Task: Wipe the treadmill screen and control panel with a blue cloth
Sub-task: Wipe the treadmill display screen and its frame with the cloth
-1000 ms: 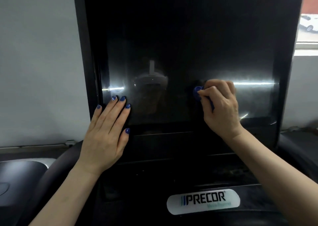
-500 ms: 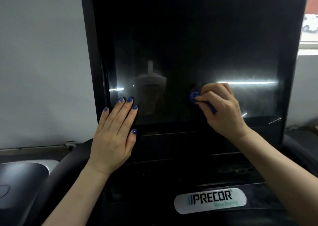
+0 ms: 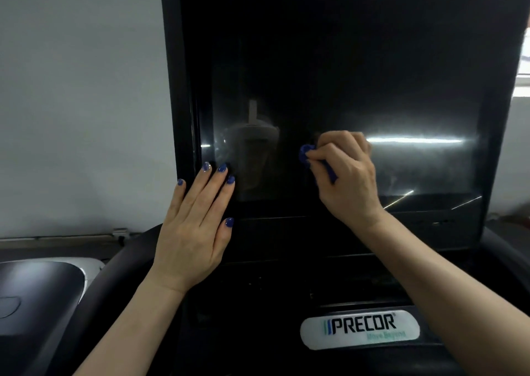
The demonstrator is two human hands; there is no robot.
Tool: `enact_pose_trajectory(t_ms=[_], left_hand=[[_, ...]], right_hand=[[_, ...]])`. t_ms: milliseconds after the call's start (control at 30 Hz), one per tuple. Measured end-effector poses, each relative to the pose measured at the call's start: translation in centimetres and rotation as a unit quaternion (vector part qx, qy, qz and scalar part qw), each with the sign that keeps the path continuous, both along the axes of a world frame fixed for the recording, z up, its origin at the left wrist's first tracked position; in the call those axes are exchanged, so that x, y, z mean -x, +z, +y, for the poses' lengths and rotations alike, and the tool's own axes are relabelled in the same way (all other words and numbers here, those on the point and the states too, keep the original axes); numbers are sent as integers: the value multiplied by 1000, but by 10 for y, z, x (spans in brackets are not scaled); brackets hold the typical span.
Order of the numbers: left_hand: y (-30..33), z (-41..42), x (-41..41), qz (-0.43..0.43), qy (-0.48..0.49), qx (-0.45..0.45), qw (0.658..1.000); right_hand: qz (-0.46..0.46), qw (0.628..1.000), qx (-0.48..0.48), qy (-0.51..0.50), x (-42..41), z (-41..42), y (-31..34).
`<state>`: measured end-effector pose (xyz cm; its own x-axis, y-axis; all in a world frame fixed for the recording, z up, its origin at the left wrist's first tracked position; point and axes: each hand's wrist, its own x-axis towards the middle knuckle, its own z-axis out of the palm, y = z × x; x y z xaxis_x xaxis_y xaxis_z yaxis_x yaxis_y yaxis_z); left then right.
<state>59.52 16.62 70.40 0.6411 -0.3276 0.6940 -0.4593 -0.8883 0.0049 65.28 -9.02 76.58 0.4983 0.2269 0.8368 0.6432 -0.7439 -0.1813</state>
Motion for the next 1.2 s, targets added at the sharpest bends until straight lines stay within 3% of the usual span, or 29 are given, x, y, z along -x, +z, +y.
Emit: enact_pose_trajectory(t_ms=[167,267,467,600,1067,1200], left_hand=[[-5,8,-1,13,-6,-11,1000],[-4,10,-1,16,-8,-18,1000],[-2,17,4,10,-1,-25,1000],[-3,24,5,15,7,-20,1000],[-10,37,7,27,-28,-11,999],[-13,44,7,34,-38,-15,999]], right_hand=[[-6,997,60,38,6,-7,-1],[-19,999,30,6,2,11,3],[10,996,65,53,5,21,0],[12,999,30,31,4,44,3],[45,987,119,97,9,83,4],[24,995,73,62,0,103,11]])
